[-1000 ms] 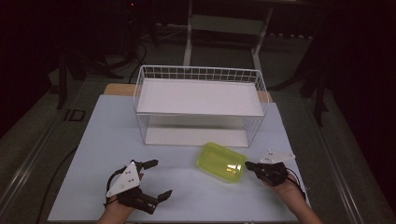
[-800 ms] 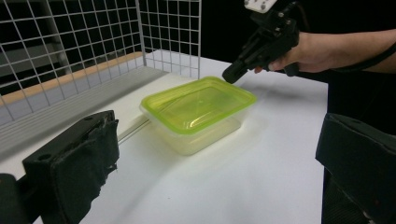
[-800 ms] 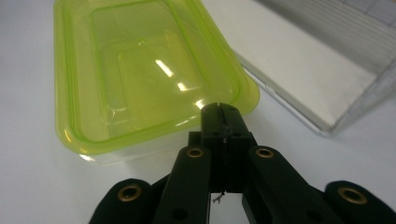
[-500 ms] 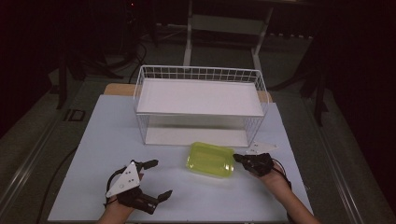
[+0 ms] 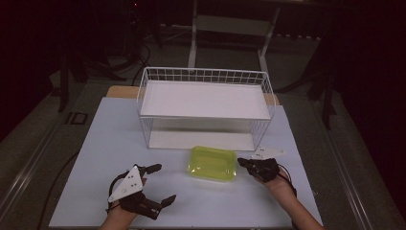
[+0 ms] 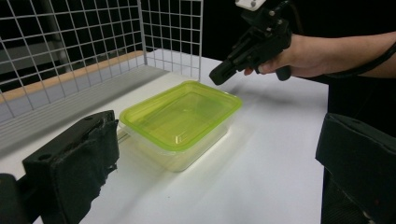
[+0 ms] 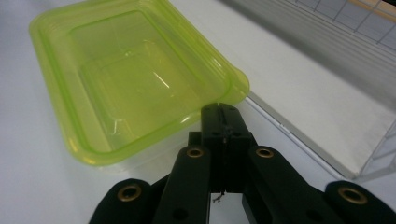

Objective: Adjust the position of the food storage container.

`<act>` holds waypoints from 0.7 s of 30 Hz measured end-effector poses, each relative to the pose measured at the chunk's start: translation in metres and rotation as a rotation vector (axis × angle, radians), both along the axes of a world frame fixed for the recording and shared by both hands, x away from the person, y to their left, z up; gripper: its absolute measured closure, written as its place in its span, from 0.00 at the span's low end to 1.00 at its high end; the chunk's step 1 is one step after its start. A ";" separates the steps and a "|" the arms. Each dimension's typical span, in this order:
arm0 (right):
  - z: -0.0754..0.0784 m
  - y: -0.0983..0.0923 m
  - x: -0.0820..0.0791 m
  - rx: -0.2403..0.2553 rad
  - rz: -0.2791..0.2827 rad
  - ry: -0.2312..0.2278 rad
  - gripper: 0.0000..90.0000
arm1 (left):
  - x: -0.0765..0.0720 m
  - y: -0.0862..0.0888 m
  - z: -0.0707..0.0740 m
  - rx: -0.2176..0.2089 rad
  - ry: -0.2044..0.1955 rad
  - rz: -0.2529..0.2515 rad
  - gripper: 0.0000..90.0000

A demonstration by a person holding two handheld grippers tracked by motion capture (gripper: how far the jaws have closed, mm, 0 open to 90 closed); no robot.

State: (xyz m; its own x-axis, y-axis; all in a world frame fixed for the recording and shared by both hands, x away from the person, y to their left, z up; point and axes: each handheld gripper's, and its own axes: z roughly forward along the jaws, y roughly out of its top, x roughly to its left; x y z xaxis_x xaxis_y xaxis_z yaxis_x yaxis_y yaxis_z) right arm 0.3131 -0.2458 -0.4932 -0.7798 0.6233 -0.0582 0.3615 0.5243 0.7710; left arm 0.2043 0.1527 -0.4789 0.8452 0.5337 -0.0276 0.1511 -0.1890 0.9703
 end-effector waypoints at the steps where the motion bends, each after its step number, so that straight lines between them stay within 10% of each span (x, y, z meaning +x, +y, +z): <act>1: 0.000 0.000 -0.001 -0.001 -0.001 -0.001 1.00 | 0.000 0.000 0.000 0.001 0.000 0.001 0.00; 21: -0.009 0.032 0.017 -0.006 0.025 0.002 1.00 | -0.001 0.000 -0.002 0.006 0.011 0.007 0.00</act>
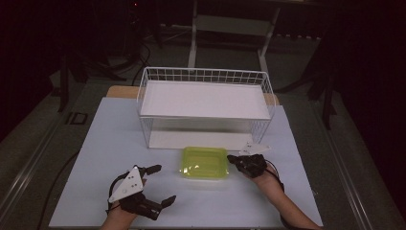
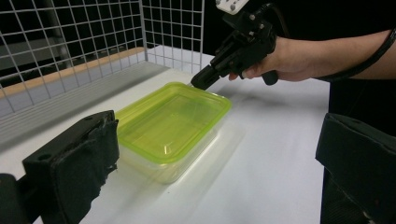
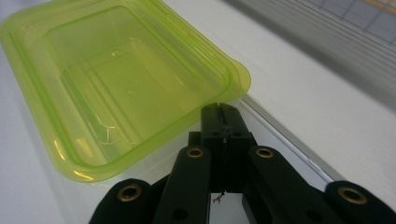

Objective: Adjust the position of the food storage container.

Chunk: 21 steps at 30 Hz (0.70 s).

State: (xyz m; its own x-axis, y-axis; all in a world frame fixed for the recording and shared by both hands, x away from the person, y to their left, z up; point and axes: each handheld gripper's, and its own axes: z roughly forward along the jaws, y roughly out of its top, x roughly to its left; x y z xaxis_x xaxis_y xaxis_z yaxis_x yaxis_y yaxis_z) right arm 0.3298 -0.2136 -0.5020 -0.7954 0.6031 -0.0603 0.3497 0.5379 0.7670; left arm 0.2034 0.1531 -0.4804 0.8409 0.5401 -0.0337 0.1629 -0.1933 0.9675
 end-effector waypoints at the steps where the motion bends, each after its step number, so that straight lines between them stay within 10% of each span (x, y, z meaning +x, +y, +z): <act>1: 0.000 0.003 0.000 -0.001 0.005 0.001 1.00 | 0.000 0.000 0.000 -0.002 0.001 0.002 0.00; 21: 0.003 0.015 -0.003 0.006 0.024 -0.020 1.00 | 0.001 0.003 -0.001 -0.007 0.010 0.013 0.00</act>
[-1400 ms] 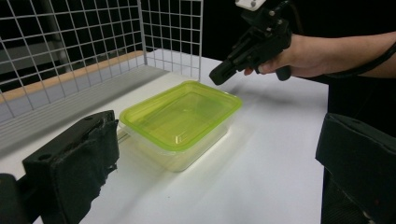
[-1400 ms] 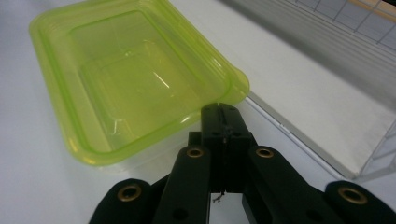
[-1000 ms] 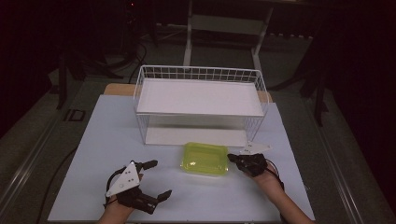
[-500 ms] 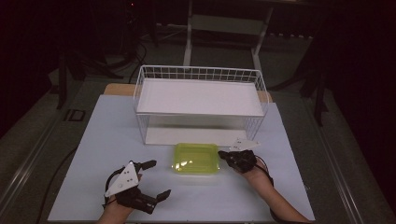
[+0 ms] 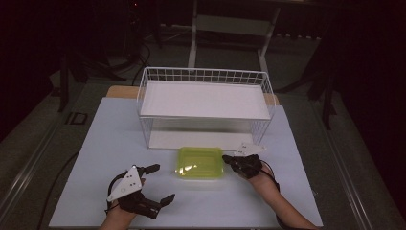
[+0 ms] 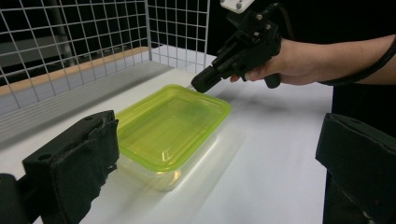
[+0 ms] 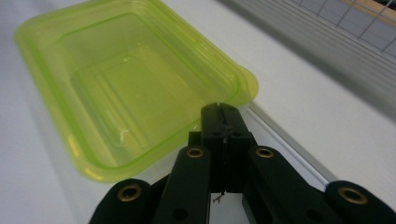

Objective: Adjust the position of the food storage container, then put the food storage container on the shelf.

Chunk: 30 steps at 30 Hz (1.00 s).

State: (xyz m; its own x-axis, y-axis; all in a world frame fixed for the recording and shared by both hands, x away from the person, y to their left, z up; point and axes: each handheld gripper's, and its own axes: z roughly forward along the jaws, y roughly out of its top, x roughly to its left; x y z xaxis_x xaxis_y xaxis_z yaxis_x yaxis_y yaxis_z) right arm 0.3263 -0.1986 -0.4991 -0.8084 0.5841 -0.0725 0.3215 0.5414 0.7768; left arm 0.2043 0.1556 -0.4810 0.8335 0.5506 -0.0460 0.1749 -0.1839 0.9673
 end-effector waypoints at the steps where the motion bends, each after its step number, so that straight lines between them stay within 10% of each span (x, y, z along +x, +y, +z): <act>1: 0.000 0.001 0.001 0.002 -0.003 0.005 1.00 | 0.000 0.000 0.000 -0.001 0.001 0.000 0.00; 14: 0.013 -0.002 -0.008 0.046 -0.030 -0.007 0.92 | 0.003 0.003 -0.003 0.002 0.015 0.042 0.00; 24: 0.024 -0.006 -0.029 0.113 0.003 0.020 0.16 | 0.012 0.003 0.004 -0.002 0.023 0.087 0.00; 30: 0.032 -0.009 -0.036 0.143 -0.049 -0.016 0.13 | 0.024 0.001 0.017 0.022 0.060 0.091 0.00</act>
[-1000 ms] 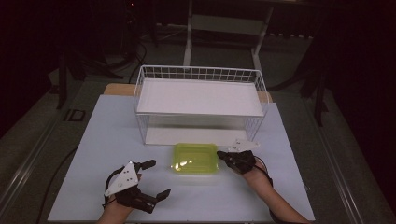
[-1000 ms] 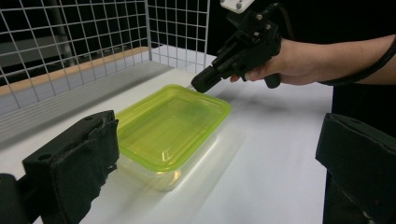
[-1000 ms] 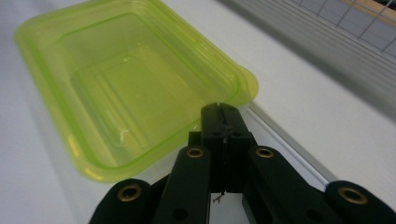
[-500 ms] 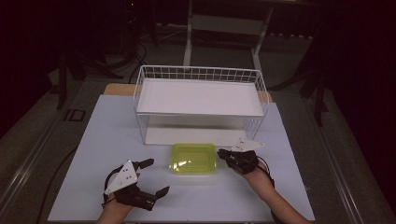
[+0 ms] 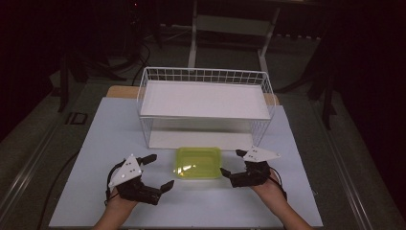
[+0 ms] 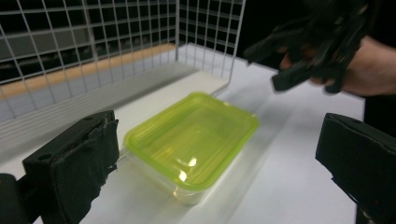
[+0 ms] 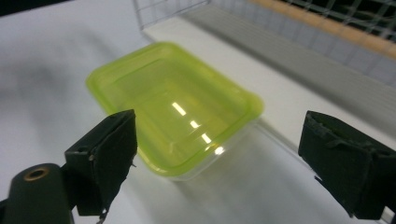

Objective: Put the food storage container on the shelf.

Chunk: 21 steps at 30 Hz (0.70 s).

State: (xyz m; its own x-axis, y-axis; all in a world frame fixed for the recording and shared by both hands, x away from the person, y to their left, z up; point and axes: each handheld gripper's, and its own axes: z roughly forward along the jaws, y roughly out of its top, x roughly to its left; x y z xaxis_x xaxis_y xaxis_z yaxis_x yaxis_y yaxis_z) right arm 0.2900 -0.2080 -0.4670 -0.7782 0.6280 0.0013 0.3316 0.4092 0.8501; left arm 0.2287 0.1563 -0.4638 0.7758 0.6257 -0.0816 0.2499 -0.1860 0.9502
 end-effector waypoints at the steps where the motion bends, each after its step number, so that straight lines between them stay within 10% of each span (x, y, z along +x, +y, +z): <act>1: 0.002 -0.001 0.000 0.010 -0.020 -0.008 0.13 | 0.002 -0.001 0.001 0.003 0.007 -0.004 0.00; 9: 0.008 -0.006 0.001 -0.015 -0.052 -0.058 0.22 | 0.028 -0.009 0.000 0.020 0.150 0.035 0.00; 21: -0.004 0.014 0.017 0.020 -0.080 0.145 0.15 | 0.067 -0.026 -0.022 0.052 0.316 0.072 0.00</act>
State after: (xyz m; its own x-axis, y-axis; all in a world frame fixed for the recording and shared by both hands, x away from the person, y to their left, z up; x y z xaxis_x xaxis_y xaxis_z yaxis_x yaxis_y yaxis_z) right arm 0.3066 -0.1941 -0.4707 -0.7166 0.6866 0.1229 0.4822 0.3603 0.7986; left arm 0.2953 0.1306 -0.4857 0.6711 0.6874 -0.2779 0.5455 -0.2040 0.8129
